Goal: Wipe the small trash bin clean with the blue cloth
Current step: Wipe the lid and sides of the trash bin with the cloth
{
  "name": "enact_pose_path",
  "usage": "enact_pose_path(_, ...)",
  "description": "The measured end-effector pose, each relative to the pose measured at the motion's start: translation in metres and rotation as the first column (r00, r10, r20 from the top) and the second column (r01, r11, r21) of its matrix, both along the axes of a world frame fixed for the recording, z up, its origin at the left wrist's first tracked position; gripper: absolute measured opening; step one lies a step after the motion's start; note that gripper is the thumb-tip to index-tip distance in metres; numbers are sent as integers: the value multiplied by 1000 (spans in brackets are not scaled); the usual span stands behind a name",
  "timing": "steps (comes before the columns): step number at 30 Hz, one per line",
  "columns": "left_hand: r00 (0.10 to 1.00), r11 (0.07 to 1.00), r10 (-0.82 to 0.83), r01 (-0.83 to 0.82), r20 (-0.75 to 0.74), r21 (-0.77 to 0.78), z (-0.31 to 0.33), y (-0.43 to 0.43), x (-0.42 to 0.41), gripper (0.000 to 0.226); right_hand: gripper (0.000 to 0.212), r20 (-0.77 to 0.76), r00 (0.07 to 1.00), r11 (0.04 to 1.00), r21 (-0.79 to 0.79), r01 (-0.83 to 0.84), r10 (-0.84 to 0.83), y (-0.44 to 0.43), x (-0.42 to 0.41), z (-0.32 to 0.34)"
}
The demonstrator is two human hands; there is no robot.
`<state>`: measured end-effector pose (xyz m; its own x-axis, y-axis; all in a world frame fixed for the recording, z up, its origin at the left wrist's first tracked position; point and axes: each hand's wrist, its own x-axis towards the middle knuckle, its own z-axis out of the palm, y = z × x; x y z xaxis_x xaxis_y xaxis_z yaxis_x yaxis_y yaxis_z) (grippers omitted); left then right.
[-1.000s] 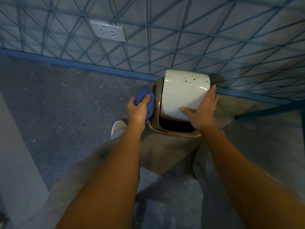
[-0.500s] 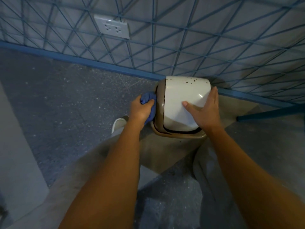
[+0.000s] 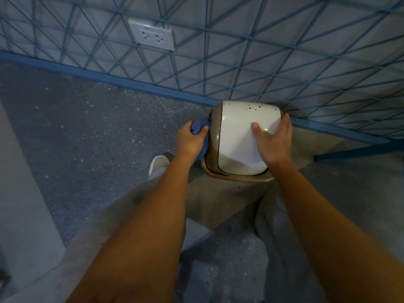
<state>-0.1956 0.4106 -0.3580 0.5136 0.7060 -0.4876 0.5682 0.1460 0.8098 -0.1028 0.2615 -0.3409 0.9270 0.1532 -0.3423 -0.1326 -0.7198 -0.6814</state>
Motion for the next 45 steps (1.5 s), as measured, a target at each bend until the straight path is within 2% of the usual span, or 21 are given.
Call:
enact_pose_path(5, 997, 995, -80, 80, -12, 59, 3, 2, 6, 21, 90, -6, 1000, 1000, -16, -14, 14, 0, -1, -1)
enact_pose_path(10, 941, 954, -274, 292, -197, 69, 6, 2, -13, 11, 90, -6, 1000, 999, -28, -25, 25, 0, -4, 0)
enact_pose_path(13, 916, 944, -305, 328, -261, 47, 6, -15, -34, 16, 89, -7, 1000, 999, -24, -22, 21, -1, -5, 0)
enact_pose_path(15, 917, 950, -288, 310, -278, 38, 4, -29, -44, 22, 89, -5, 1000, 999, -24, -26, 26, -1, -5, 0)
enact_pose_path(22, 985, 999, -48, 48, -163, -1, -1, -35, -41, 7, 88, -3, 1000, 1000, -23, -13, 13, 1, -3, -2)
enact_pose_path(25, 994, 1000, -5, 5, -107, -3, -3, -23, -29, 17, 88, -3, 1000, 1000, -19, 5, -5, 3, -3, -1)
enact_pose_path(27, 997, 1000, 5, -5, -83, 4, -5, -20, -25, 7, 88, -10, 1000, 1000, -18, 2, -2, 3, -3, 0)
enact_pose_path(29, 996, 998, 61, -61, -71, 7, -8, -24, -26, 12, 87, -17, 1000, 1000, -20, -1, 0, 2, -4, 1)
enact_pose_path(32, 984, 988, 152, -149, -93, 44, -5, -43, -36, 6, 87, -31, 999, 1000, -20, -18, 17, 0, -4, 2)
enact_pose_path(40, 961, 973, 232, -228, -150, 44, -10, -119, -62, 23, 88, -36, 999, 1000, -6, -19, 19, 1, -6, 3)
enact_pose_path(45, 978, 980, 198, -197, -72, 13, -7, -154, -50, 19, 88, -32, 999, 1000, -16, -16, 15, 1, -6, 3)
